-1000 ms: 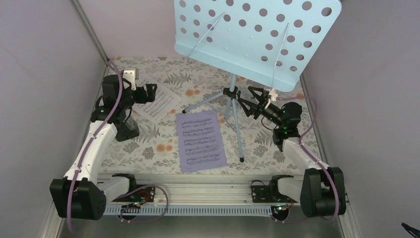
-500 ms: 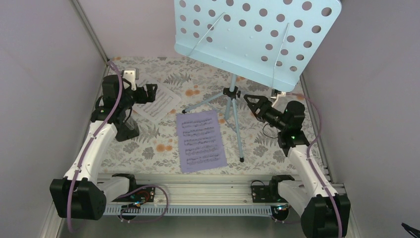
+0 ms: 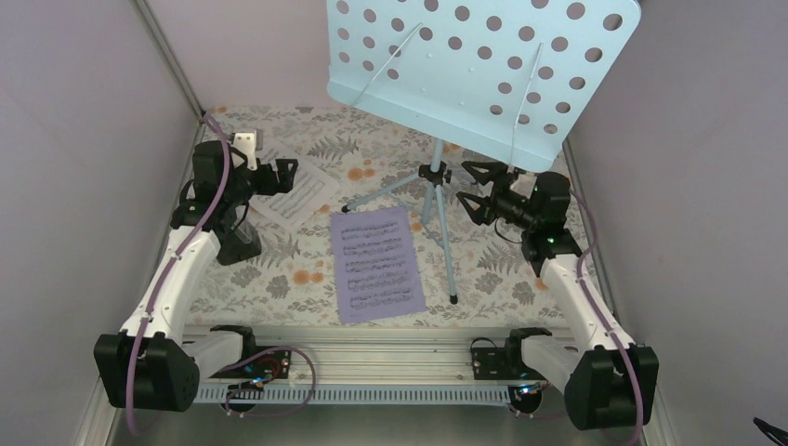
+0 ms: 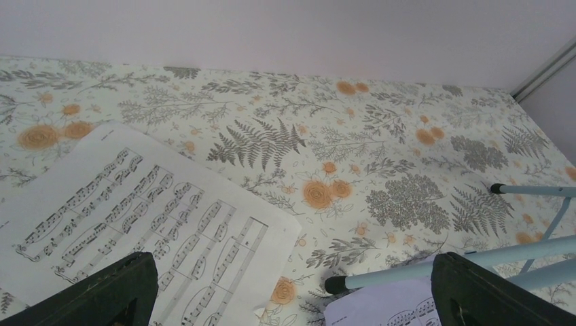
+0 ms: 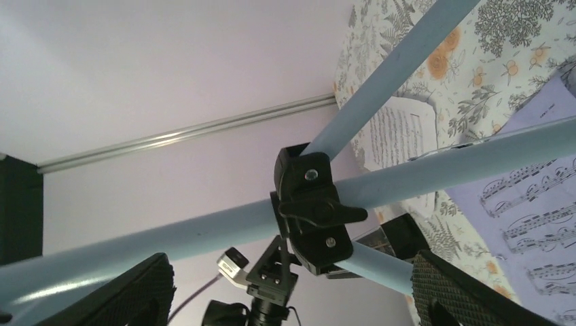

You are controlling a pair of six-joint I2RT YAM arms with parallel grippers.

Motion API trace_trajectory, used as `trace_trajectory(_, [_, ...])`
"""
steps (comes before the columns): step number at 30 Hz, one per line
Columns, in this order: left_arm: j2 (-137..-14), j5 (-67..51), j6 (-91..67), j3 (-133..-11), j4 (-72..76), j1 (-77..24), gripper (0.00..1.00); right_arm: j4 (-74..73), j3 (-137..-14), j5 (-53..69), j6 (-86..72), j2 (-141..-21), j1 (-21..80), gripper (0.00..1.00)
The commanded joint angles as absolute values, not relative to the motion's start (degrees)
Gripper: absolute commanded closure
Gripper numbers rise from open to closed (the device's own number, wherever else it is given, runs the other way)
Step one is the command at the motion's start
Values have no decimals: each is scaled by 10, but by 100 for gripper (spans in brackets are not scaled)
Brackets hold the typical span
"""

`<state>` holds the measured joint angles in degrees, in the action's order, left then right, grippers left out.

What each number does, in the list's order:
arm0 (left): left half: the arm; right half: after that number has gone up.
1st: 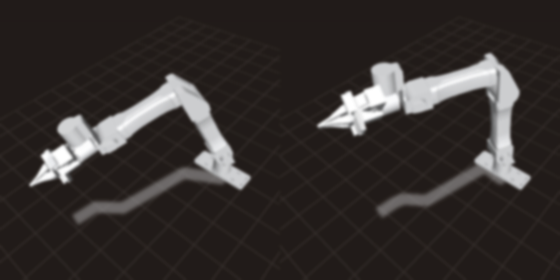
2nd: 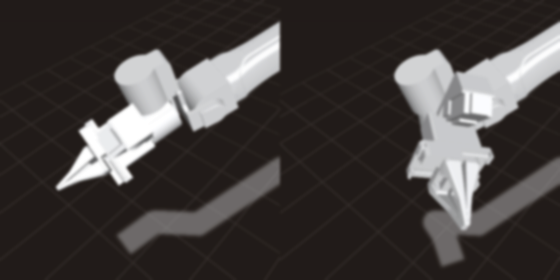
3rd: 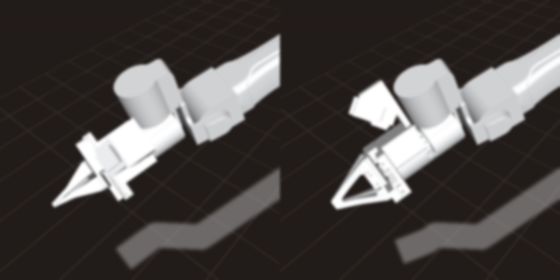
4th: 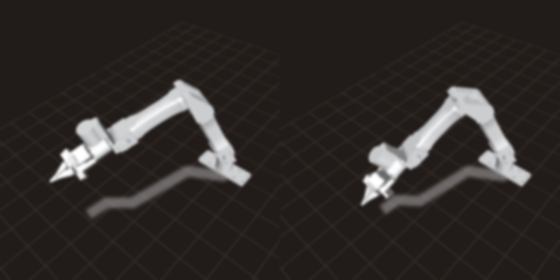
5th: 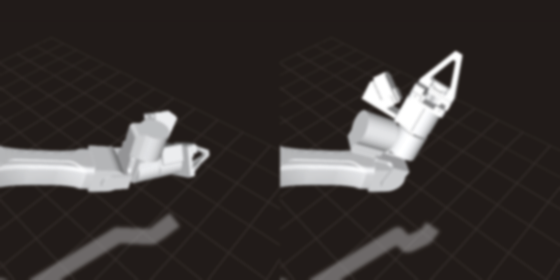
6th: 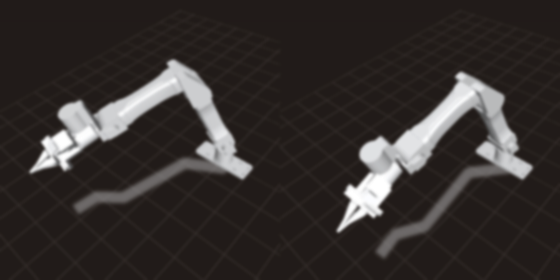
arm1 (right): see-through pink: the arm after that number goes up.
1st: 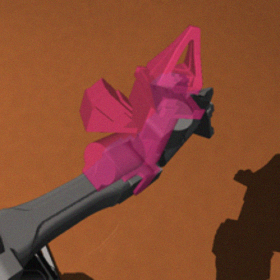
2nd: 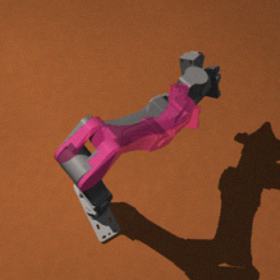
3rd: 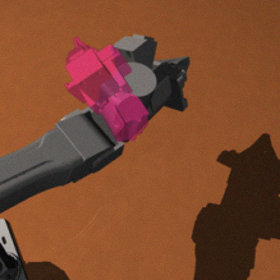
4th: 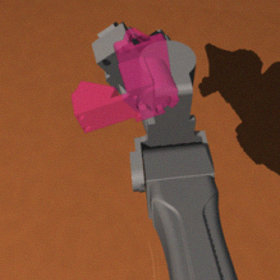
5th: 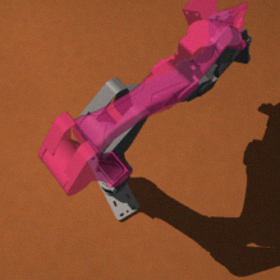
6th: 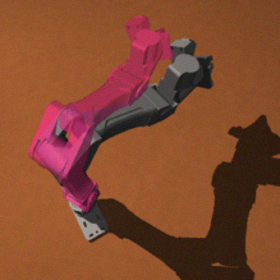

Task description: Pack up the instrument practice props

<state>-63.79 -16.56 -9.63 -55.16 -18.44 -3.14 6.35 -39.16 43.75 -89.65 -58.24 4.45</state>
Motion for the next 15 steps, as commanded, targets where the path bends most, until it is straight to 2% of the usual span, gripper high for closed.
trace_trajectory(1, [-640,-183,-98,-548,-164,-30,0,54,-418,431,-961,-608,50,19])
trace_trajectory(15, [-639,-187,-99,-549,-165,-30,0,46,-450,403,-967,-657,72,25])
